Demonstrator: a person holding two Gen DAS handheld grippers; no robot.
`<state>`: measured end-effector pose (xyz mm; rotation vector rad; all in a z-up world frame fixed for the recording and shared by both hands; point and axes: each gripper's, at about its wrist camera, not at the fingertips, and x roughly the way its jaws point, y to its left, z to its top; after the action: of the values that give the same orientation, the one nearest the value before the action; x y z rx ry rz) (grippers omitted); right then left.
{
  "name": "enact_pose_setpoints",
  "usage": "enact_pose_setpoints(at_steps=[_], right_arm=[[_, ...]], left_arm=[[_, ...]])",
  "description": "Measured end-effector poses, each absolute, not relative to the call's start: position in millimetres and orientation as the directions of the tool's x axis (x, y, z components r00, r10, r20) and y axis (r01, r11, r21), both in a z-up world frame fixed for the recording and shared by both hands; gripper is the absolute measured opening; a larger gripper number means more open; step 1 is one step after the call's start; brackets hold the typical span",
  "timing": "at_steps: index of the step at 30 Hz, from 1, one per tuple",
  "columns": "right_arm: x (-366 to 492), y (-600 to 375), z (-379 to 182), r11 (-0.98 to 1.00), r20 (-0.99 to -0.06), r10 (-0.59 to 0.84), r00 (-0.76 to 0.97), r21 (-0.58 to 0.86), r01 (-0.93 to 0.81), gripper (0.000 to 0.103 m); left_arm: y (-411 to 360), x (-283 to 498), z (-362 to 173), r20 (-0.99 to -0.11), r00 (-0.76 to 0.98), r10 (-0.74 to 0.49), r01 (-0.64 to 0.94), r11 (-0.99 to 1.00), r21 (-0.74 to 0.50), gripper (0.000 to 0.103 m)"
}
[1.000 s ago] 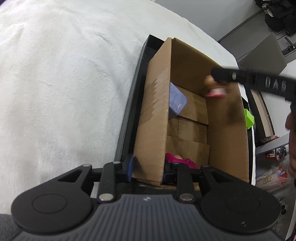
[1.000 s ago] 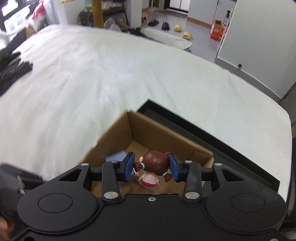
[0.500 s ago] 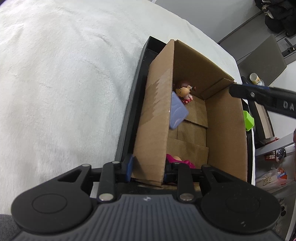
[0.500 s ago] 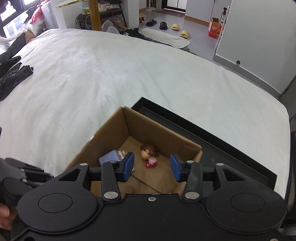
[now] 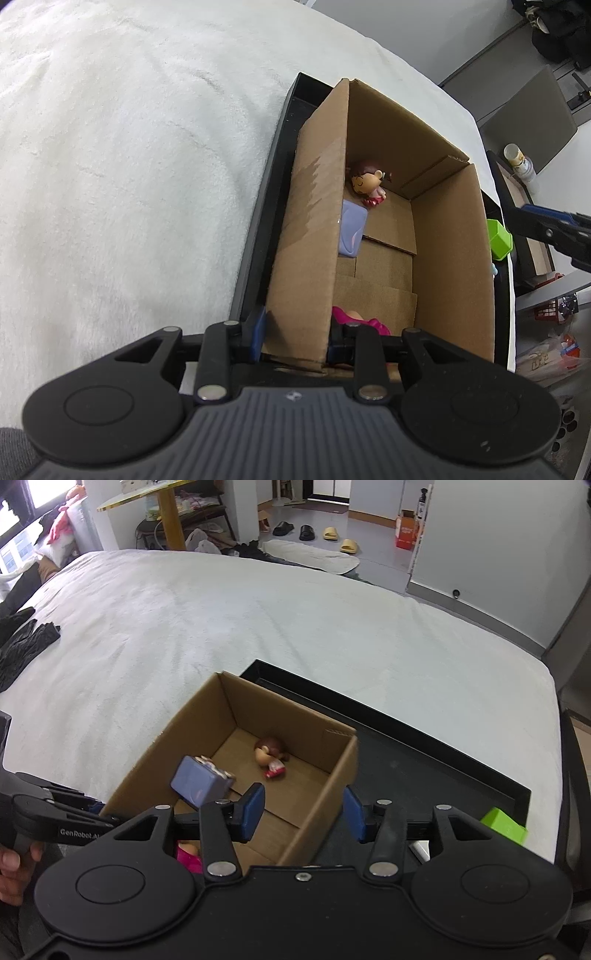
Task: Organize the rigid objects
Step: 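Open the right gripper to drop the doll into the box, then move the right gripper to the blue troll figure in the cup and grasp it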
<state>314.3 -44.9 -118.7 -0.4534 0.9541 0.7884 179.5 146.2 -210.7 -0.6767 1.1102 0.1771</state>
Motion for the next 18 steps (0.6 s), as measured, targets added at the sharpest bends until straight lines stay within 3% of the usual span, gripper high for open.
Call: enact_pose_setpoints(at_steps=[18], right_arm=[[324, -110, -122, 0.711, -0.847, 0.389, 0.364, 0.024, -0.703, 0.052]], left_arm=[[137, 184, -206, -0.893, 0.428, -0.142, -0.478, 0.803, -0.357, 0.027]])
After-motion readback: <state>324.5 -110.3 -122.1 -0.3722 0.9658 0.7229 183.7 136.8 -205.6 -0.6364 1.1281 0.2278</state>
